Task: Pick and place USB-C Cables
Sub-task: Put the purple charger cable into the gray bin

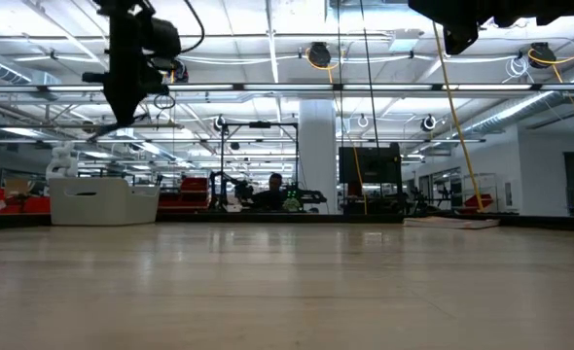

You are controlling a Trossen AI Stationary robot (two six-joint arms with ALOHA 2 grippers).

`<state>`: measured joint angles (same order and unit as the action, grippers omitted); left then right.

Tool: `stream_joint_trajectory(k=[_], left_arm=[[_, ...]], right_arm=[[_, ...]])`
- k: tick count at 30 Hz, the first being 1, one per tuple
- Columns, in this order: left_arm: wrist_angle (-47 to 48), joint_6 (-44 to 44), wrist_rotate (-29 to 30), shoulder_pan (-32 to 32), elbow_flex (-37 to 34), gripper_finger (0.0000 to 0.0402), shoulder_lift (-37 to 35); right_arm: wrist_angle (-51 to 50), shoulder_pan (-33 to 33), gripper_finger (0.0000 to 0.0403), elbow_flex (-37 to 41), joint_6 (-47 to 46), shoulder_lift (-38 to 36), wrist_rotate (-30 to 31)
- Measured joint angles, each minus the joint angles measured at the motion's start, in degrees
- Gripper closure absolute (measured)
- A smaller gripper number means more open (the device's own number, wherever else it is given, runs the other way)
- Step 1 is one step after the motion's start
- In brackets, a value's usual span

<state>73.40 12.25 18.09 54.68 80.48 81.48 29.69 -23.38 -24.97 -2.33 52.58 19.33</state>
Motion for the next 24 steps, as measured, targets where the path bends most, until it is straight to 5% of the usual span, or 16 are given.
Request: stream_joint_trajectory(k=[8,24], left_arm=[[-10.8,-0.6,0.0,2.2,-10.4,0.0376,-0.1],[-20.6,-0.3,-1.7,3.1,-18.8,0.0376,-0.1]], right_arm=[[0.0,0.0,0.0243,0.4,0.0,0.0,0.0],[0.0,0.0,0.0243,0.4,0.0,0.0,0.0]])
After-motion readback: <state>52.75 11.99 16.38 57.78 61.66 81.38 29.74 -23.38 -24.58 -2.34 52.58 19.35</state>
